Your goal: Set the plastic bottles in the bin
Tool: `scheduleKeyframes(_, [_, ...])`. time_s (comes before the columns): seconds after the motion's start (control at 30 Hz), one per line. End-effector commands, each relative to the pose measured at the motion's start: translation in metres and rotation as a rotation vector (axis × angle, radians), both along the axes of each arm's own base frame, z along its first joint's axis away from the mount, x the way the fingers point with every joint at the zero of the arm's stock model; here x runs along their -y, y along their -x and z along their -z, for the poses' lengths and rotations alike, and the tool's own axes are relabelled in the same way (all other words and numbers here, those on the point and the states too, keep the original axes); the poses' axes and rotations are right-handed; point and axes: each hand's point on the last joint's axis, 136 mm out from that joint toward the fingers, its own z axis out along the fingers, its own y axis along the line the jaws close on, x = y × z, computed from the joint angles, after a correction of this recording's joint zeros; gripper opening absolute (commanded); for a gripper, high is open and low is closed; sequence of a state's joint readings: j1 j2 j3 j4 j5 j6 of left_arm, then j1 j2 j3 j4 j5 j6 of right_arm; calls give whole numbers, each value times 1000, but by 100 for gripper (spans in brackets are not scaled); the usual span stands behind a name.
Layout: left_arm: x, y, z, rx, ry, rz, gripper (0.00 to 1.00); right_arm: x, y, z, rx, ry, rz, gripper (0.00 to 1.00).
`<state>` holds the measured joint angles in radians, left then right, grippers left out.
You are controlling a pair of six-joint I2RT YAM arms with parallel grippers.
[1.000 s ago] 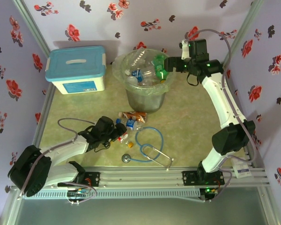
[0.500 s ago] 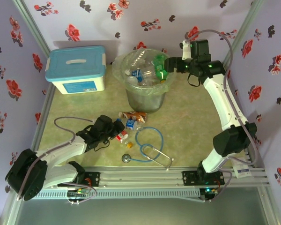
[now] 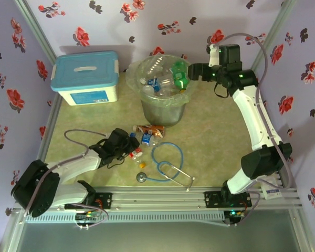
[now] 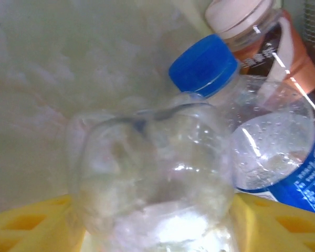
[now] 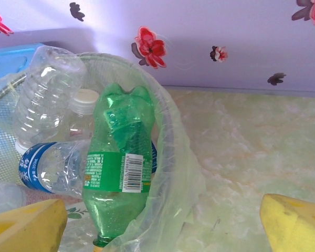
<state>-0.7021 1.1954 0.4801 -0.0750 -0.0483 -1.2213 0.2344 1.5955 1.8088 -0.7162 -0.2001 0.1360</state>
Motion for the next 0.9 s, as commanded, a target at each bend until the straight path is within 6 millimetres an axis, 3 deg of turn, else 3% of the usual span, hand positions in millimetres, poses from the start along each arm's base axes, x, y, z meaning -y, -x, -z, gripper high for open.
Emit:
scheduleKeyframes(0.0, [-3, -7, -22, 67, 13, -14, 62, 6, 3, -9, 23, -25, 14, 95])
scheduleKeyframes(0.17, [-17, -11, -45, 110, -27, 5, 59, 6, 5, -9, 21, -35, 12, 95])
scheduleKeyframes(0.37, [-51, -21, -105, 197, -167, 49, 54, 9, 7, -14, 37, -39, 18, 95])
scheduleKeyframes(0.47, [-61, -36, -158, 297, -214, 74, 53, 9, 6, -15, 38, -47, 21, 95])
scheduleKeyframes(0.53, [-62, -49, -209, 409, -264, 119, 52, 9, 7, -16, 37, -49, 23, 95])
scheduleKeyframes(0.63, [-55, -65, -283, 582, -336, 200, 51, 9, 8, -15, 31, -57, 21, 95])
scheduleKeyframes(0.73, [-43, -84, -343, 718, -396, 266, 49, 9, 11, -12, 34, -67, 27, 95])
scheduleKeyframes(0.8, [-32, -98, -370, 782, -437, 321, 47, 12, 11, -11, 37, -58, 37, 96])
scheduleKeyframes(0.87, [-22, -116, -383, 807, -488, 370, 45, 13, 12, -11, 37, -50, 45, 96])
